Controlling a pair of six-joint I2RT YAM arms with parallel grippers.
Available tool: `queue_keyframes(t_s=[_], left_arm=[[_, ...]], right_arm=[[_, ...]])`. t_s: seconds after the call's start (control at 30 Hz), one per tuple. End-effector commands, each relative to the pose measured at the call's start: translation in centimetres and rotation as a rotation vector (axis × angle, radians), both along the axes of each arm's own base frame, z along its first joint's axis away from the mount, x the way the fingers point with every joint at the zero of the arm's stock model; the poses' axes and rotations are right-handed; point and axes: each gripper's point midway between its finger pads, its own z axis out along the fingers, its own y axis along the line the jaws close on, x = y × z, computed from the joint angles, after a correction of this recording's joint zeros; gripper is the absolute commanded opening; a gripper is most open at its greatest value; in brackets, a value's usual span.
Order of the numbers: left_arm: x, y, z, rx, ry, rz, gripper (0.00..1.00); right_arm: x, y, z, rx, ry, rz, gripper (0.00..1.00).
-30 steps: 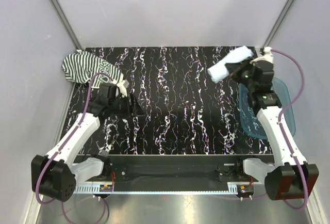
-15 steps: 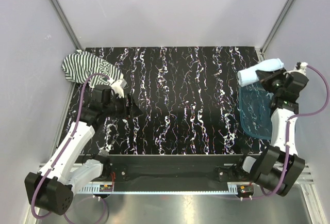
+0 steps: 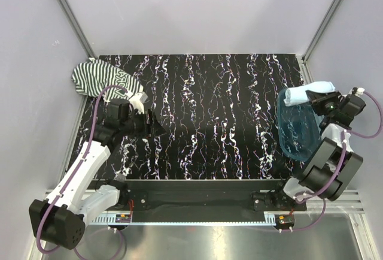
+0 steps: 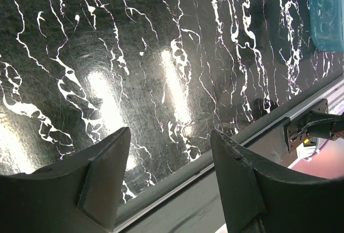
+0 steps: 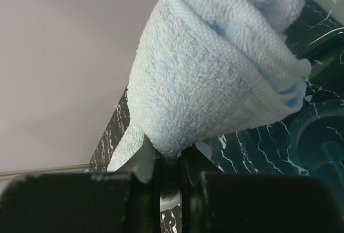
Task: Roll the towels
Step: Place the rolled towel into the container
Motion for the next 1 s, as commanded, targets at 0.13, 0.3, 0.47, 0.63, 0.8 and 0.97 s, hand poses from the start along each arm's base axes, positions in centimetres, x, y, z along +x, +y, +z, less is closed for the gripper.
queue_keyframes(t_s=[0.13,0.3,0.47,0.63,0.8,0.97], left_arm=[[0.5,-0.4,0.7,-0.020,-0.047,-0.024,0.66],[0.4,-0.5,0.7,-0.025,-0.047,-0.031,0.66],[0.4,-0.5,0.8,-0.025,-0.050,-0.030,0.66],[0.4,-0.5,0.8,-0.026,-0.049,-0.031,0.66],[0.4,-0.5,0.8,-0.026,-0.050,-0.031,0.66],[0.4,-0.5,0.7,-0.026,-0.045,-0.032,0.66]], right_arm=[[2.0,-1.5,-1.1,-0.013,-0.087,0.005,0.00],[3.1,-1.9,-4.3,0.034,-0.065,0.024,0.01],[2.9,-2.4,-8.8,0.081,0.054,-0.001,0.01],[1.2,-3.3,-13.4,0.099,0.249,-0.081,0.03],[-1.0,-4.6,-16.4,0.086,0.455,-0.172,0.03],[-1.8,-4.9,-18.4,0.112,0.559,-0.198,0.04]])
